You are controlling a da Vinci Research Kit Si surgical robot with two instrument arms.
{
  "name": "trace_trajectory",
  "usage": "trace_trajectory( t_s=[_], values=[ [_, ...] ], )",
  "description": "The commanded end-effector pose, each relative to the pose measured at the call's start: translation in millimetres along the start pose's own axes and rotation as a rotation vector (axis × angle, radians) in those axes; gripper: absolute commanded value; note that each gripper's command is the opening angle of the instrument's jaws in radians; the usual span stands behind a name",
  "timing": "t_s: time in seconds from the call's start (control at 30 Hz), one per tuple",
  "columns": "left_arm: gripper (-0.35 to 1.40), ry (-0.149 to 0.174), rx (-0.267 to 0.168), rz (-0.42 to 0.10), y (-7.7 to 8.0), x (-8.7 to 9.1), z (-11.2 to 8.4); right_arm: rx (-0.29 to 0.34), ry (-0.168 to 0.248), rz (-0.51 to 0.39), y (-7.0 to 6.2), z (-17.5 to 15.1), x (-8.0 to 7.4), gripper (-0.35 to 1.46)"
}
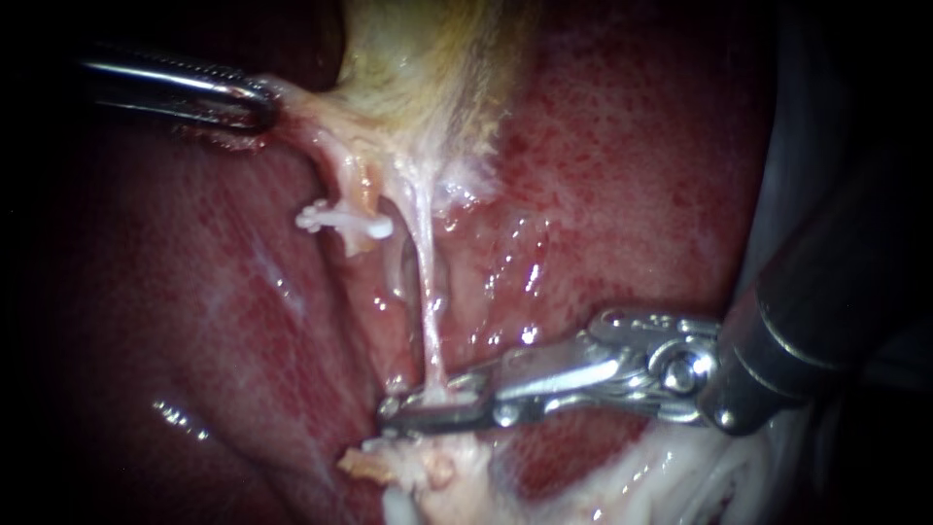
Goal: Going back first clip right tube
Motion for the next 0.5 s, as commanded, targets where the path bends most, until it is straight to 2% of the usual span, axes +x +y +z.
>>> trace_trajectory(
  t_s=[0.03, 0.1, 0.13, 0.17, 0.27, 0.4, 0.5],
  values=[
    [-0.35, 0.000, 0.000, 0.000, 0.0, 0.0, 0.0, 0.003, 0.004, -0.007, 0.1, -0.1, 0.0, -0.33],
    [-0.35, 0.000, 0.000, 0.000, 0.0, 0.0, -0.1, 0.013, 0.029, -0.023, 0.1, 0.0, 0.0, 0.03],
    [-0.35, 0.000, 0.000, 0.000, 0.0, 0.0, -0.1, 0.010, 0.043, -0.045, 0.2, 0.1, 0.1, 0.26],
    [-0.35, 0.000, 0.000, 0.000, 0.0, 0.0, -0.1, -0.003, 0.048, -0.062, 0.2, 0.2, 0.1, 0.38],
    [-0.35, 0.000, 0.000, 0.000, 0.0, -0.1, -0.1, -0.018, 0.053, -0.107, 0.4, 0.4, 0.1, 0.46],
    [-0.35, 0.000, 0.000, 0.000, 0.0, -0.1, -0.1, -0.053, 0.063, -0.196, 0.8, 0.2, -0.1, 0.49],
    [-0.35, 0.000, -0.001, 0.000, 0.0, -0.1, -0.2, -0.079, 0.045, -0.255, 1.3, -0.5, -0.4, 0.50]
  ],
)
